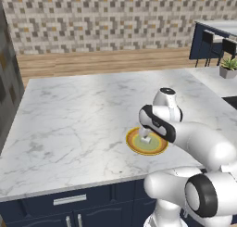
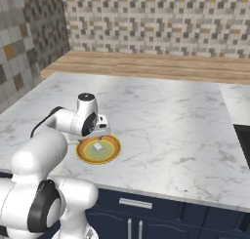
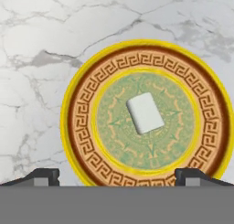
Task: Pick up the marshmallow and place it in the cup of hot chocolate on the dining counter.
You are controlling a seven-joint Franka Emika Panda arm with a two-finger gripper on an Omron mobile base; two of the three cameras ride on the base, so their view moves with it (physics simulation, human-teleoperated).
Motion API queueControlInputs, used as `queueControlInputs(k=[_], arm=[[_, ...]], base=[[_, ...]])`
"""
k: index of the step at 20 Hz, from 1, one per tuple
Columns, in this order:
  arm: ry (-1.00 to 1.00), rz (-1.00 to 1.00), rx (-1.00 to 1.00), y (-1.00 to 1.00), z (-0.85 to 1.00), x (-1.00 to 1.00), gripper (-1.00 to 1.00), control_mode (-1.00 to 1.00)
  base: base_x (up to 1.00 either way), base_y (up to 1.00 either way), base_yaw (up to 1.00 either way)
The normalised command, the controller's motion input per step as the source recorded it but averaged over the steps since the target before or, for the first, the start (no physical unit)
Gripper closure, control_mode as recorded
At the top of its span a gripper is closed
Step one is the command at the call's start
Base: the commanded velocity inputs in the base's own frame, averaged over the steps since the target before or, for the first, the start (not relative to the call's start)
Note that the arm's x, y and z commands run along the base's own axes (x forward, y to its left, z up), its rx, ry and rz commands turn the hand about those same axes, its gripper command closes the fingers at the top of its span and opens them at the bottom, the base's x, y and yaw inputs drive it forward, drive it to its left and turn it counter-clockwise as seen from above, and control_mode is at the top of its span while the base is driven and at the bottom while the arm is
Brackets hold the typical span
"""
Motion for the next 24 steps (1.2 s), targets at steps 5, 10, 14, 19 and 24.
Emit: queueControlInputs(k=[5,10,14,19,24], arm=[[0.01,0.12,0.00,0.00,-0.08,0.01,-1.00,-1.00],[0.10,0.00,0.00,0.00,-0.20,0.09,-1.00,-1.00],[0.07,0.01,0.00,0.00,-0.11,0.09,-1.00,-1.00],[0.04,0.01,0.00,0.00,-0.01,0.16,-1.00,-1.00],[0.06,0.02,0.00,0.00,-0.15,0.12,-1.00,-1.00]], base=[[0.00,0.00,0.00],[0.00,0.00,0.00],[0.00,0.00,0.00],[0.00,0.00,0.00],[0.00,0.00,0.00]])
